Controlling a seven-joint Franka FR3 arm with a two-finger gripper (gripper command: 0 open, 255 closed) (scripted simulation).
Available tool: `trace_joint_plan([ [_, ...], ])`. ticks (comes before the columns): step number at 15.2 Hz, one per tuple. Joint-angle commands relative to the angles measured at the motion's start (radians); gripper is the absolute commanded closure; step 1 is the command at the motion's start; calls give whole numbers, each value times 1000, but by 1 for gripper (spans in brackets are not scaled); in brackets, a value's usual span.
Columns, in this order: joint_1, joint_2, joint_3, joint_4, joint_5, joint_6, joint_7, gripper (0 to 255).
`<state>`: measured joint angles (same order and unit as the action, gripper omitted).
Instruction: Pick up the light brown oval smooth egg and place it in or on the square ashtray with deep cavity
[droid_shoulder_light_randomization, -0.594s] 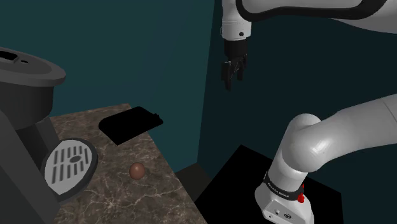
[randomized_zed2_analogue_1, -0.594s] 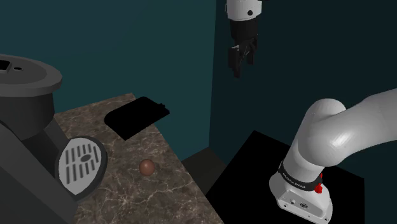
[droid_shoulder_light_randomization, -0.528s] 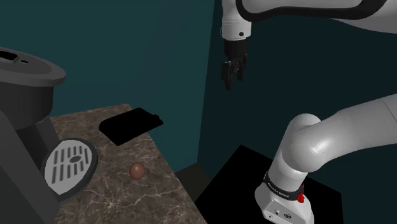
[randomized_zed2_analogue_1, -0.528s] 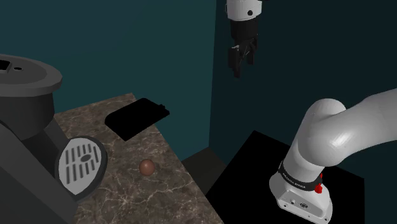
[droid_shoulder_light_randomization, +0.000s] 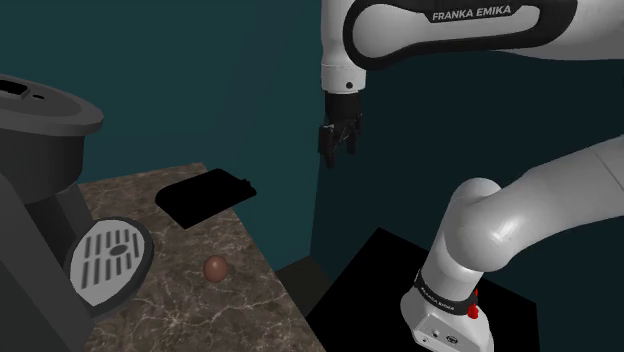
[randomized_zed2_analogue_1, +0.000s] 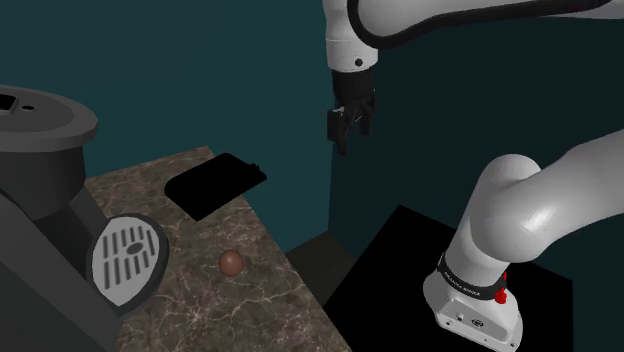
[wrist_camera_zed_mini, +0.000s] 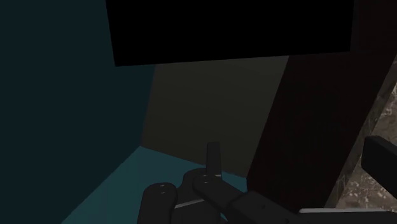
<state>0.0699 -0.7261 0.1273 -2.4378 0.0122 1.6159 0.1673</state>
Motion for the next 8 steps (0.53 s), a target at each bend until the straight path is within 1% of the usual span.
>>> trace_joint_plan([
  [1, 13, 37, 18, -12, 34, 57, 24, 0],
  [8, 62, 184, 89, -39, 145, 264, 96, 0],
])
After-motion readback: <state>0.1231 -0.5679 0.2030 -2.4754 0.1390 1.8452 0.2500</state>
